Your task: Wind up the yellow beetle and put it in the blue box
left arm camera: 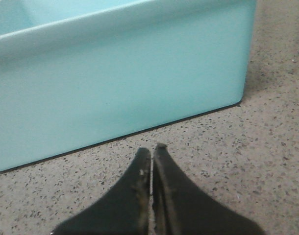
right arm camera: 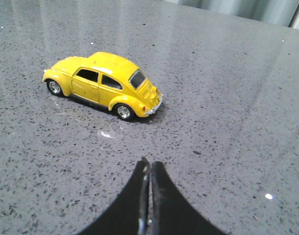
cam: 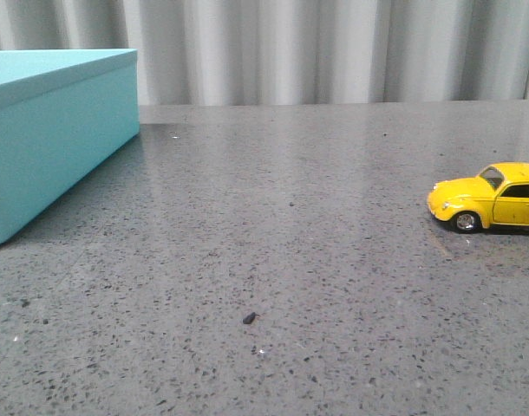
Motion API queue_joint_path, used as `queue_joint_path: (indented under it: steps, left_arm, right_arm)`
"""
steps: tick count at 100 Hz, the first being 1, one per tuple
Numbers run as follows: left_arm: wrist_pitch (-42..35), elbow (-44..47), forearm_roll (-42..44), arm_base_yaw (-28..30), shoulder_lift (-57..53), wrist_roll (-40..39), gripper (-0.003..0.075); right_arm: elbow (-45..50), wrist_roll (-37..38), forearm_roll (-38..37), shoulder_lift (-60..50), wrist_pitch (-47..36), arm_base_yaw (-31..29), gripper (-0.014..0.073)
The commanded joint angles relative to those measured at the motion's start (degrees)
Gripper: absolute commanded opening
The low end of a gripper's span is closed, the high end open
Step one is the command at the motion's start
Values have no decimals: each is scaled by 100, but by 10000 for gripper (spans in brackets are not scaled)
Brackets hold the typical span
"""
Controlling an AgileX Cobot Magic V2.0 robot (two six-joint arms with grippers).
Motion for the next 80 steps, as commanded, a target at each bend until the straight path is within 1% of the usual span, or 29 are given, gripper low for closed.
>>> queue_joint_path:
  steps: [1, 54, 57, 61, 62, 63, 65, 70, 80]
  left_arm:
    - [-264, 163, -55, -4, -178, -4, -21]
    - [-264, 163, -55, -4, -178, -4, -21]
    - [-264, 163, -55, -4, -178, -4, -21]
    - [-264, 163, -55, -4, -178, -4, -21]
    - [-264, 163, -55, -4, -178, -4, -21]
    - [-264, 163, -55, -4, -178, -4, -21]
    - [-264, 163, -55, -4, -178, -4, -21]
    - [-264, 163, -55, -4, -178, -4, -21]
    - [-264, 163, -55, -4, -178, -4, -21]
  right_arm:
    - [141, 12, 13, -83, -180, 17, -41]
    - [141, 12, -99, -83, -180, 17, -41]
    - [141, 12, -248, -83, -193, 17, -41]
    - [141, 12, -790, -83, -236, 17, -41]
    - [141, 12, -790, -83, -270, 17, -41]
    - [141, 12, -1066, -83, -289, 17, -41]
    - [141, 12, -1248, -83, -364, 17, -41]
    - [141, 12, -1959, -83, -609, 17, -41]
    - [141, 12, -2865, -83, -1225, 17, -41]
